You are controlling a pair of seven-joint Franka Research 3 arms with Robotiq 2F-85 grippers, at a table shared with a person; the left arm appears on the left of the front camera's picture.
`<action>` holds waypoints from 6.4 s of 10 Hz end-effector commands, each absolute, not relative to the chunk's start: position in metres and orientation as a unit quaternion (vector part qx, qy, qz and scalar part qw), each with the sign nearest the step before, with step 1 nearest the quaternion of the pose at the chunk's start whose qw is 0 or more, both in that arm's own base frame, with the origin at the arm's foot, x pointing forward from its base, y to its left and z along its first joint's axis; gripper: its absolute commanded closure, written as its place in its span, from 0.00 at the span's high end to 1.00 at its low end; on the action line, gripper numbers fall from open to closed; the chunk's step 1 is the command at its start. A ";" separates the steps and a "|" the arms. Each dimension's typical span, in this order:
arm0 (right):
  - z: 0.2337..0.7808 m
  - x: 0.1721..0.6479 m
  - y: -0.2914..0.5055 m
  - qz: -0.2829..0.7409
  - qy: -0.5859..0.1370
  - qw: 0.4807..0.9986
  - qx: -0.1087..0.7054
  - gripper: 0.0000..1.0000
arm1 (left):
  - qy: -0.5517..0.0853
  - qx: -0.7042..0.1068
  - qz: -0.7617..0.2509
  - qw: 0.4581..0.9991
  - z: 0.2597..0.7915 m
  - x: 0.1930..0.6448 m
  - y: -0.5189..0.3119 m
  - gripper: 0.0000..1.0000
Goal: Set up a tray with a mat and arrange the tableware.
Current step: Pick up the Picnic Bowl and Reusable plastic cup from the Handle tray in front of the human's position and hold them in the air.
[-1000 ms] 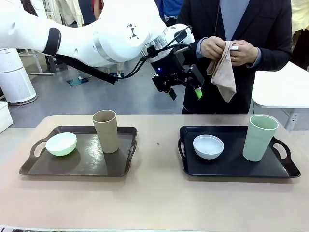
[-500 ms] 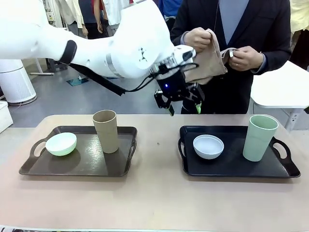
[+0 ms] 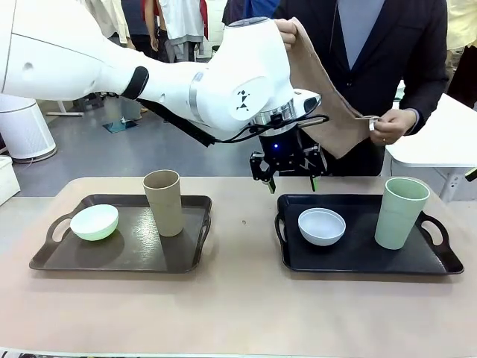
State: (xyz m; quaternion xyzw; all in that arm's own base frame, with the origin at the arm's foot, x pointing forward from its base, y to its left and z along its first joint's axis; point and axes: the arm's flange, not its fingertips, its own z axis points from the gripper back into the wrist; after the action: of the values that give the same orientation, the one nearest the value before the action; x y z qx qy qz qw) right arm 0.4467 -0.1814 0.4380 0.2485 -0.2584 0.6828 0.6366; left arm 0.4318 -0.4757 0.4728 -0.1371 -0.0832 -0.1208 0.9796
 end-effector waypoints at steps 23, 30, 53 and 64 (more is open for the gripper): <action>0.317 0.519 -0.107 0.672 -0.280 0.538 0.425 1.00 | -0.078 -0.087 -0.086 0.989 0.388 0.482 -0.532 1.00; 0.275 0.530 -0.095 0.637 -0.325 0.568 0.408 1.00 | -0.078 -0.056 -0.087 0.992 0.354 0.498 -0.563 1.00; 0.274 0.550 -0.045 0.640 -0.323 0.517 0.468 0.22 | -0.027 -0.007 -0.088 0.996 0.344 0.495 -0.548 0.04; 0.406 0.458 -0.067 0.686 -0.365 0.489 0.397 0.00 | -0.107 -0.051 -0.097 0.988 0.469 0.440 -0.537 0.00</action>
State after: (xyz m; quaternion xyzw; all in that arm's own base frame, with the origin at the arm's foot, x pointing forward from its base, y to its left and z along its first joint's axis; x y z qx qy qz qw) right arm 0.4828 -0.0684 0.3995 0.4168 -0.3603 0.6746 0.4913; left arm 0.4570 -0.5478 0.4599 -0.0608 -0.0791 -0.1115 0.9887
